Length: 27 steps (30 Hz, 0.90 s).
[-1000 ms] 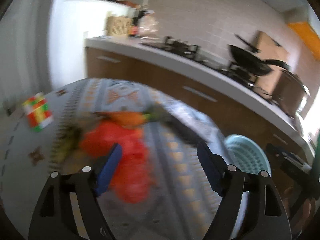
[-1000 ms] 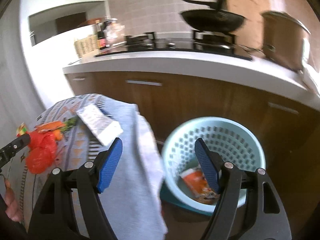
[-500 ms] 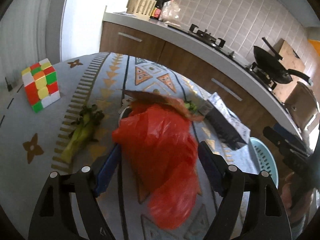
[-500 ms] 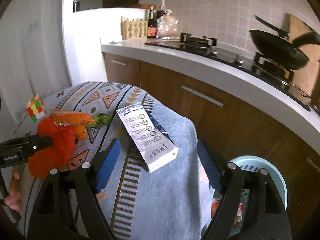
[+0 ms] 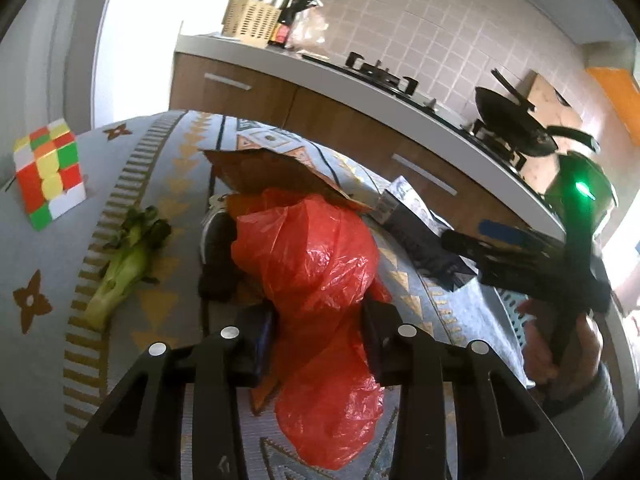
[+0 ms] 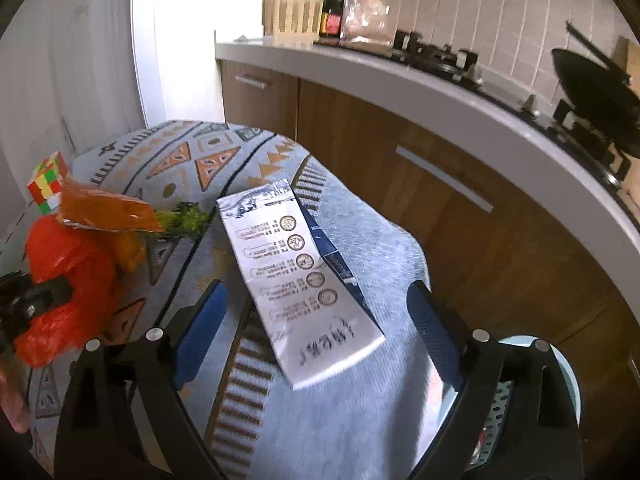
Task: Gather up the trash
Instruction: 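Grasp the red plastic bag with the left tool while the right tool grasps the white carton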
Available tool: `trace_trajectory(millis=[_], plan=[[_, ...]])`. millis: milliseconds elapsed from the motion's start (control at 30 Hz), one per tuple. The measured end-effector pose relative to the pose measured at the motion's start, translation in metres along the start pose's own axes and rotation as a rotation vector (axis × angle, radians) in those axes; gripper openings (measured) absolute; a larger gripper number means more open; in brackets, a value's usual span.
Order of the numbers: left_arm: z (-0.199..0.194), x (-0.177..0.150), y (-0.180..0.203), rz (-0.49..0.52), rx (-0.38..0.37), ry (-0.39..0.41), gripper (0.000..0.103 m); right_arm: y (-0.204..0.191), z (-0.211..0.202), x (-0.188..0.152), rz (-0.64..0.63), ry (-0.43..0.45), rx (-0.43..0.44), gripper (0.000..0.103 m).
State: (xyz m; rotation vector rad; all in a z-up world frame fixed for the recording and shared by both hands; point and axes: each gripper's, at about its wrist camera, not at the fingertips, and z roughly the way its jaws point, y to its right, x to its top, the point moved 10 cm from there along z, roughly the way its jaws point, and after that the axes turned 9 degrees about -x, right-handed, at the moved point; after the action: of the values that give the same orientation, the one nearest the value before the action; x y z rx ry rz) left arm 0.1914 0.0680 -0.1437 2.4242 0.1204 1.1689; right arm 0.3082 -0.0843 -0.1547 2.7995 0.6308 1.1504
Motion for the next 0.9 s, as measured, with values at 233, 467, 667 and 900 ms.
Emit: trace_trajectory(millis=[233,467,667,900], plan=[[0.002,0.001,0.0,-0.005,-0.031,-0.005,0.034,-0.014,0.026,-0.003,-0.029,-0.091,0.063,0.082],[0.0,-0.002,0.01,0.036,-0.046,-0.009,0.034,-0.021,0.013,-0.012,-0.034,-0.094,0.063,0.058],[-0.011,-0.019,0.043,0.083,-0.117,-0.039,0.034,-0.013,-0.026,-0.014,0.024,-0.037,0.086,0.058],[-0.03,-0.025,0.089,0.144,-0.202,-0.024,0.034,0.022,-0.089,-0.009,0.116,0.081,0.054,0.057]])
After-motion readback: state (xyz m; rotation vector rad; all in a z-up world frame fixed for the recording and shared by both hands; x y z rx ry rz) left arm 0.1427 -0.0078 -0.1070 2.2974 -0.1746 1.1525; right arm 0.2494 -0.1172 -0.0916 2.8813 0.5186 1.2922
